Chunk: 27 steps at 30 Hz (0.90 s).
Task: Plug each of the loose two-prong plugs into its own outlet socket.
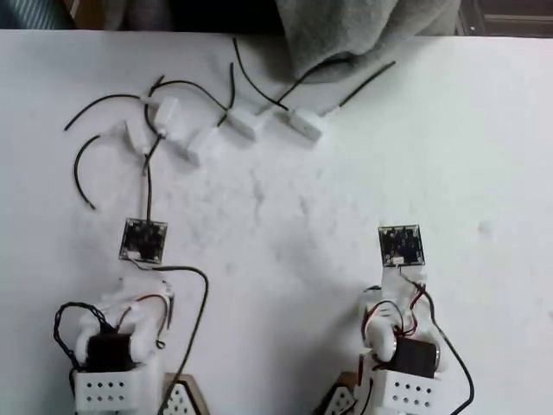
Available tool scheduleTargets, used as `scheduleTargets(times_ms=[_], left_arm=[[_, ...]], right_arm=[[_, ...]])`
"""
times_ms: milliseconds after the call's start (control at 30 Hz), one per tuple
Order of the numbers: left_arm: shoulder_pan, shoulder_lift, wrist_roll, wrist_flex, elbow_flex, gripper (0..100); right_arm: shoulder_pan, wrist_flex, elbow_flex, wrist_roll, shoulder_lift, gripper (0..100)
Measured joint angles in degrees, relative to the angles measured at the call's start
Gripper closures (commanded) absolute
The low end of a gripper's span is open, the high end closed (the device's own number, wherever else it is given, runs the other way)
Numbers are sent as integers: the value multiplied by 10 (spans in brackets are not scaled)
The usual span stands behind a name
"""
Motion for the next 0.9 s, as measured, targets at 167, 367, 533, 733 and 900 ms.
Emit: scheduleTargets(times_ms=[167,367,533,733,900], left_arm=[[0,0,0,0,0,976],[0,0,9,0,0,976],[0,0,29,0,0,976],[0,0,34,0,0,976],[0,0,36,0,0,976]], right_arm=[[0,0,0,0,0,978],[0,0,0,-55,0,979],[0,0,0,-65,0,979],[0,0,0,-49,0,979],[0,0,0,-57,0,979]])
